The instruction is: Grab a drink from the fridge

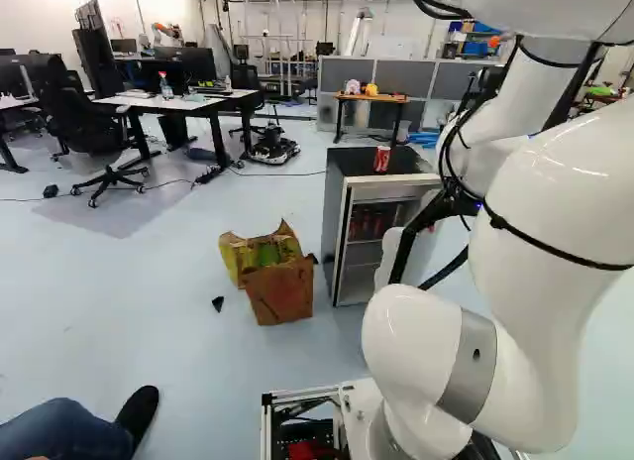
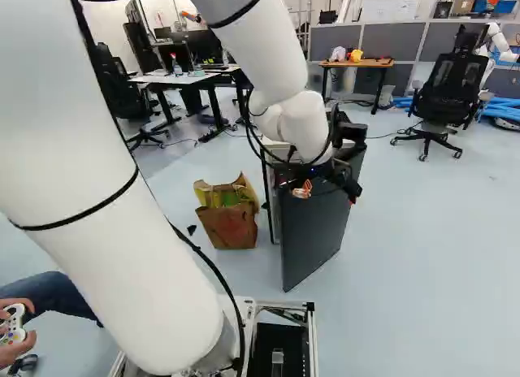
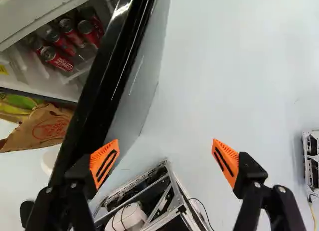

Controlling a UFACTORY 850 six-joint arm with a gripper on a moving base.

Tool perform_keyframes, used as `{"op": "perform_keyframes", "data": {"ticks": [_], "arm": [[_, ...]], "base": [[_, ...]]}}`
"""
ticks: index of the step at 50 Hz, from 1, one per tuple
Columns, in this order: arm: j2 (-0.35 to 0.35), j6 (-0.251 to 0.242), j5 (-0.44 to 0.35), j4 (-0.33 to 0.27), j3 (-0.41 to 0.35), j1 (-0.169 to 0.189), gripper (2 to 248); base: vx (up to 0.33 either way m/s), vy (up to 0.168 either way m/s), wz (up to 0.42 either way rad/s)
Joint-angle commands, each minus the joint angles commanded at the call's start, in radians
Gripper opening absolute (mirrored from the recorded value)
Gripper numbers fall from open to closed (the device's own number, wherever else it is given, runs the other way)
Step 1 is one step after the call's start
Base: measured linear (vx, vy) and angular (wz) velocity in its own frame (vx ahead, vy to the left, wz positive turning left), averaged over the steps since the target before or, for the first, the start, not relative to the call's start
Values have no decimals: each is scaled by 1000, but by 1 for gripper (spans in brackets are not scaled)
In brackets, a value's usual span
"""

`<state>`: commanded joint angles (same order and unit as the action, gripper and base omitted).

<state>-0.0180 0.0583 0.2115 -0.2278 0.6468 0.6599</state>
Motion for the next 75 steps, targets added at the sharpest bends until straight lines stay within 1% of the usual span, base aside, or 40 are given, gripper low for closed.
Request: {"op": "perform_keyframes", "data": {"ticks": [19,35,56,75], "arm": [[-4,0,-21,-40,5,-64,247],[-24,0,-31,-75,25,-116,247],[-66,0,-31,-124,71,-183,247],[-121,0,-31,-170,131,-237,247]], "base": [[0,0,0],[0,0,0],[0,0,0],[0,0,0]]}}
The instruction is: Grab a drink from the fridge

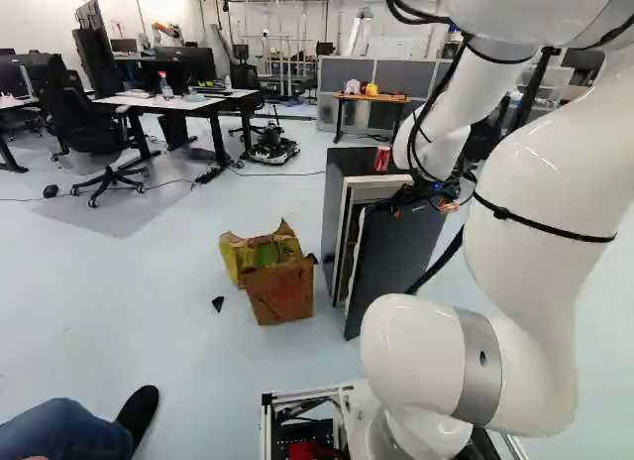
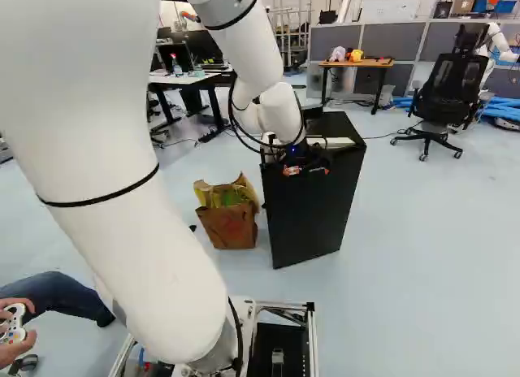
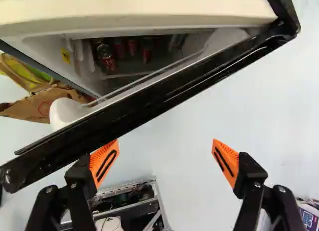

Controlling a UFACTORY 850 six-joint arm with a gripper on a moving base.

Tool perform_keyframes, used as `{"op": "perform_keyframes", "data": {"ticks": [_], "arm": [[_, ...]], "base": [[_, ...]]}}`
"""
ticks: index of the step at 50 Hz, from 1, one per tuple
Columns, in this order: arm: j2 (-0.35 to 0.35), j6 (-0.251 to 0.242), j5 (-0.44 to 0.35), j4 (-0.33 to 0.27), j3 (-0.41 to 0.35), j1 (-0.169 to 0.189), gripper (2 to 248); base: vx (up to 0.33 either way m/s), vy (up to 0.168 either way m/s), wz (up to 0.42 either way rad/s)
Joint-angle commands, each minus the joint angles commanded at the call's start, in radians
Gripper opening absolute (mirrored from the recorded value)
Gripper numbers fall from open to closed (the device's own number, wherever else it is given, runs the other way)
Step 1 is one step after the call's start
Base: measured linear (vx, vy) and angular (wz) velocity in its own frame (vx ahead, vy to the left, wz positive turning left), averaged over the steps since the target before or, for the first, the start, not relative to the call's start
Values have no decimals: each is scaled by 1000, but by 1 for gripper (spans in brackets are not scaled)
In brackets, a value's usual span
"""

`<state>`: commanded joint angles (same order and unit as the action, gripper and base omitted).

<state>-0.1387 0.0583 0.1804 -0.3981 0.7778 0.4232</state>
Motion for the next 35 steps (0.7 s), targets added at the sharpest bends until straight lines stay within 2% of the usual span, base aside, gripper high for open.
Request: {"op": "perform_keyframes", "data": {"ticks": [35], "arm": [[-117,0,0,-30,137,-73,247]], "base": [[0,0,0]]}}
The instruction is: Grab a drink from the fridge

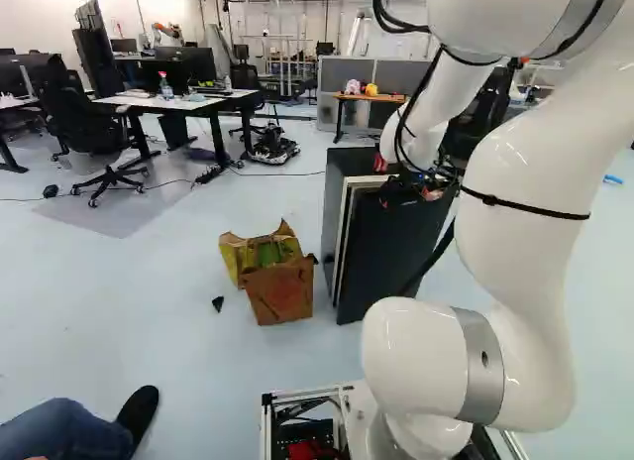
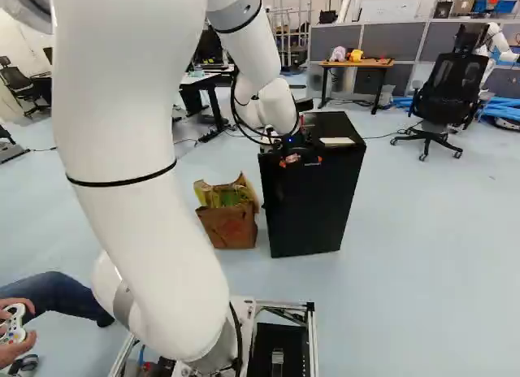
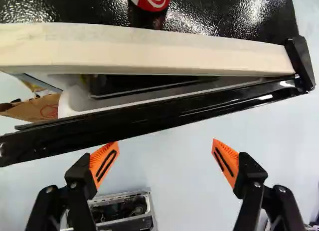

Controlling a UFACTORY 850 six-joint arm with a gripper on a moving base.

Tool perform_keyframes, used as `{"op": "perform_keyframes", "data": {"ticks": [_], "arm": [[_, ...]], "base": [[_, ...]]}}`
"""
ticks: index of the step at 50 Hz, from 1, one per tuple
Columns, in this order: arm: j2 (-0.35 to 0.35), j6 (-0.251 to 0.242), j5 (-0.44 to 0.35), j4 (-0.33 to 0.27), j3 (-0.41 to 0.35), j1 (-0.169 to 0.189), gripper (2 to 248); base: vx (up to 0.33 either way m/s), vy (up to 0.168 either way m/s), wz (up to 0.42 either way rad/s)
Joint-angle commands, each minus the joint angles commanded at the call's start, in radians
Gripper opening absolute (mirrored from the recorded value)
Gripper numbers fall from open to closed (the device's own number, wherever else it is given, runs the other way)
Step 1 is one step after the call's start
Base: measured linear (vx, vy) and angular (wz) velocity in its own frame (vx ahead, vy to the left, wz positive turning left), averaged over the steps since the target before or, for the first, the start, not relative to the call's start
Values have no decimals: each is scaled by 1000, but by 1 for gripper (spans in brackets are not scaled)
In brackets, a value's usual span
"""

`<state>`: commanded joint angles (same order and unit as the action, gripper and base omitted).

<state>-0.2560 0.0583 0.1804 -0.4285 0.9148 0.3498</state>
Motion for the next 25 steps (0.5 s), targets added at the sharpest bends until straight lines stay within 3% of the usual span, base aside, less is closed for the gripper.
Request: {"op": "perform_keyframes", "data": {"ticks": [25], "arm": [[-18,0,0,0,22,-7,247]], "base": [[0,0,0]]}}
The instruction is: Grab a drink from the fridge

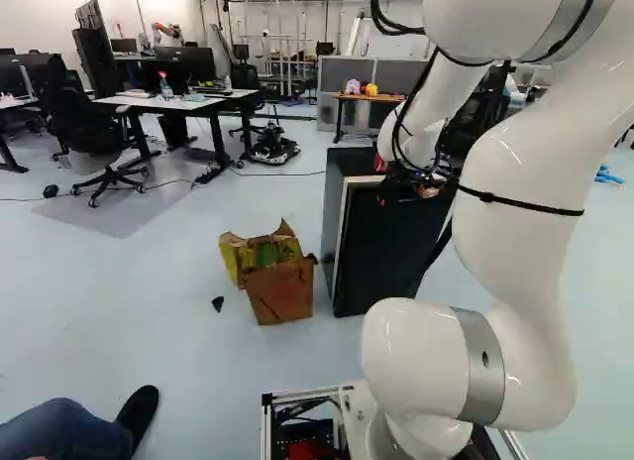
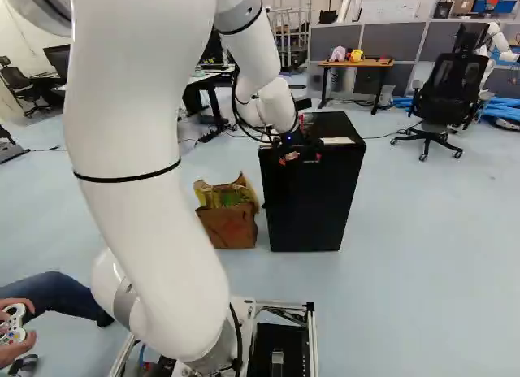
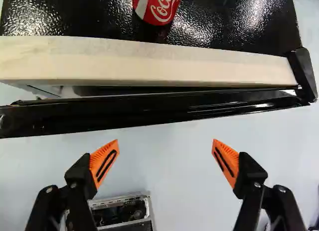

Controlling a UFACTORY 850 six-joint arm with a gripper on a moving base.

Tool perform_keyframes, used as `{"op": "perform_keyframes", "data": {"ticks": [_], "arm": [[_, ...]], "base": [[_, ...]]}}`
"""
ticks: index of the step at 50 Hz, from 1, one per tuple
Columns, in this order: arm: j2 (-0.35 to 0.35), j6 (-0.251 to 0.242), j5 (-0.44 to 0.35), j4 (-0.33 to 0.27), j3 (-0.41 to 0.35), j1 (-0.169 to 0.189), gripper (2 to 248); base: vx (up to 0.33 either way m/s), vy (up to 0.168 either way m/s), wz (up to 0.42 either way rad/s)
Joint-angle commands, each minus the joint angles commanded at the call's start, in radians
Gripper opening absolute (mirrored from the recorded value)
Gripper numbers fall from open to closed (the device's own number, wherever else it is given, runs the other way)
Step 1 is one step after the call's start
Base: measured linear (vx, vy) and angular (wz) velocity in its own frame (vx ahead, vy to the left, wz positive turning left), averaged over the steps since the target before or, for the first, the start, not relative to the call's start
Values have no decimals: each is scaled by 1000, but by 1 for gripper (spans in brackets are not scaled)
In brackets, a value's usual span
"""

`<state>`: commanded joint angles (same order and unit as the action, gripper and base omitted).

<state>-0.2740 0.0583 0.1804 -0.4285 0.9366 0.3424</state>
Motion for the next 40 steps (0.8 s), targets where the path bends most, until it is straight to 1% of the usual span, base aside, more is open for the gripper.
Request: {"op": "perform_keyframes", "data": {"ticks": [27,40], "arm": [[-19,0,0,0,23,-5,247],[-65,0,0,0,52,-10,247]], "base": [[0,0,0],[0,0,0]]}}
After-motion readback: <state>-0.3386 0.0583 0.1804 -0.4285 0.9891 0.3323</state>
